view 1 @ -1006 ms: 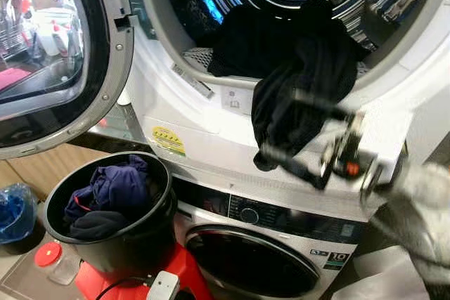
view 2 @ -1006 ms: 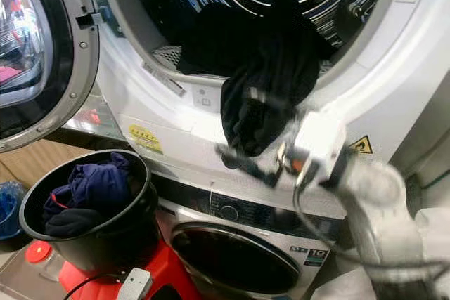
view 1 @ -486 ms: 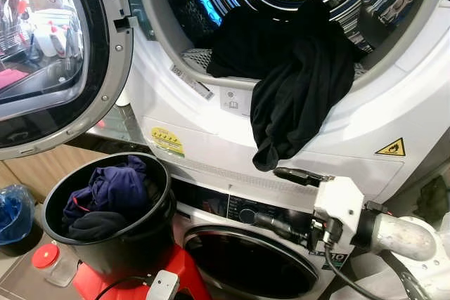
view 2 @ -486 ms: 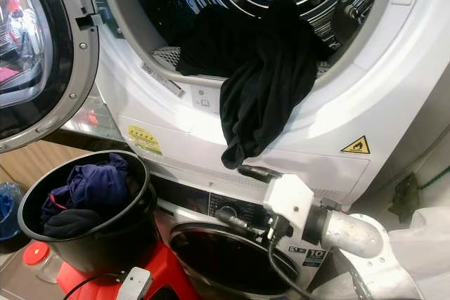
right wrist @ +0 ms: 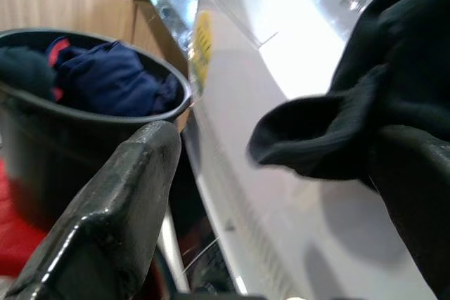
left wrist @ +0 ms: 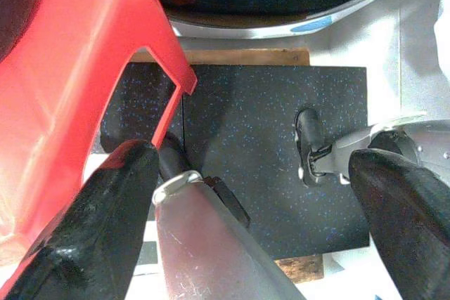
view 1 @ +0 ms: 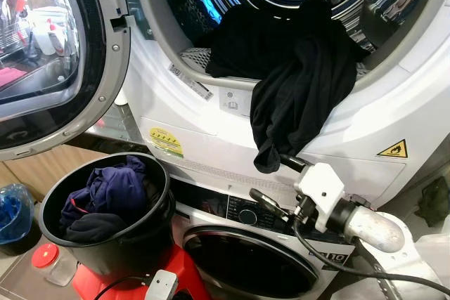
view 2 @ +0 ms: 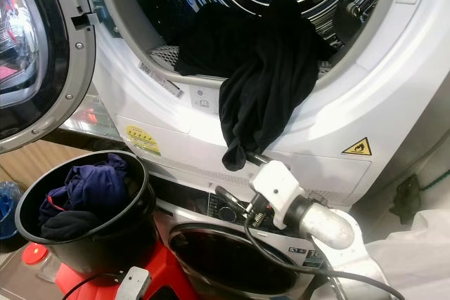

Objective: Clothes washing

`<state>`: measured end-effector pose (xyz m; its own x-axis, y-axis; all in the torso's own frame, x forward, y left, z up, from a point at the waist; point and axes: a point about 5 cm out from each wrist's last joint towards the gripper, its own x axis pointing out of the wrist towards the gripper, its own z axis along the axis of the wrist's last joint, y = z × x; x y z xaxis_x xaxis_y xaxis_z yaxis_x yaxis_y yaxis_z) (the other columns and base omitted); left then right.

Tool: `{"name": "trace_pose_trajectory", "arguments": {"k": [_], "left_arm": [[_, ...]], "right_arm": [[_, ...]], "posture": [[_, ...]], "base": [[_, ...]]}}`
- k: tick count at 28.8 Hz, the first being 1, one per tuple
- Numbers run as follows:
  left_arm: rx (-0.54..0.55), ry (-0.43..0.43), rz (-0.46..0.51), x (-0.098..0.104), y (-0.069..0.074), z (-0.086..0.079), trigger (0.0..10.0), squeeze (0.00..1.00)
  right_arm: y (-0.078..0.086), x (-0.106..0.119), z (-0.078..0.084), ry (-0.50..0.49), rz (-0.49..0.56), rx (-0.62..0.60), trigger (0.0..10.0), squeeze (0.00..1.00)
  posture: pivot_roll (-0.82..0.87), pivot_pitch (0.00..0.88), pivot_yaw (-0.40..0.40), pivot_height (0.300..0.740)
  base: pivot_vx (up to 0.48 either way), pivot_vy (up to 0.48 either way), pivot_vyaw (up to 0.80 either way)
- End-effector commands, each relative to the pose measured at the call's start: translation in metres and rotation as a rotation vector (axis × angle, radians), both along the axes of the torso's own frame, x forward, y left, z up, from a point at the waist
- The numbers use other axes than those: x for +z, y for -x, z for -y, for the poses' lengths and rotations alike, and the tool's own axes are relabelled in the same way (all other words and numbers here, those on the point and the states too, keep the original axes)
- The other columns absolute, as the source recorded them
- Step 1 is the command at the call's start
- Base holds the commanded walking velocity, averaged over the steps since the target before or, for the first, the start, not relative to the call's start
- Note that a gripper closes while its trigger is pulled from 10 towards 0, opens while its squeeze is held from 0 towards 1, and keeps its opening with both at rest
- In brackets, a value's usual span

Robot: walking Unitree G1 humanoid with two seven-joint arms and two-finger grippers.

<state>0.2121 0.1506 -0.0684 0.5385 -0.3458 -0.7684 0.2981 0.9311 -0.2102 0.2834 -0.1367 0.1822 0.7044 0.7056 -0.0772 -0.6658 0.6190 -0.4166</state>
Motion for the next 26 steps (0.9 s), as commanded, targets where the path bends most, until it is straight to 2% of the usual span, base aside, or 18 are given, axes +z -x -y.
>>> {"name": "trace_pose_trajectory", "arguments": {"k": [1,12,14,18,22,24,26], "left_arm": [[0.010,-0.018,-0.010,-0.002,0.002,-0.005,10.0,0.00],[0.015,-0.017,-0.012,-0.002,0.003,-0.005,10.0,0.00],[0.019,-0.017,-0.012,-0.002,0.003,-0.005,10.0,0.00],[0.022,-0.016,-0.012,-0.002,0.003,-0.006,10.0,0.00],[0.021,-0.015,-0.011,-0.002,0.003,-0.005,10.0,0.00],[0.023,-0.015,-0.010,-0.002,0.003,-0.005,10.0,0.00],[0.023,-0.015,-0.009,-0.002,0.002,-0.005,10.0,0.00]], "right_arm": [[-0.001,0.000,-0.004,0.005,0.003,0.004,10.0,0.00],[-0.017,0.014,-0.019,-0.044,0.069,-0.073,10.0,0.00],[-0.024,0.020,-0.019,-0.063,0.103,-0.122,10.0,0.00],[-0.031,0.029,-0.016,-0.082,0.155,-0.197,10.0,0.00],[-0.037,0.046,-0.007,-0.104,0.272,-0.296,10.0,0.00],[-0.040,0.058,0.000,-0.151,0.332,-0.357,10.0,0.00],[-0.040,0.064,0.002,-0.164,0.371,-0.373,10.0,0.00]], "posture": [[-0.12,0.041,0.087,0.740],[-0.11,0.039,0.089,0.740],[-0.11,0.039,0.089,0.740],[-0.11,0.040,0.090,0.740],[-0.11,0.039,0.090,0.740],[-0.11,0.040,0.089,0.740],[-0.11,0.039,0.090,0.740]], "base": [[0.000,0.000,0.00],[0.000,0.000,0.00],[0.000,0.000,0.00],[0.000,0.000,0.00],[0.000,0.000,0.00],[0.000,0.000,0.00],[0.000,0.000,0.00]]}}
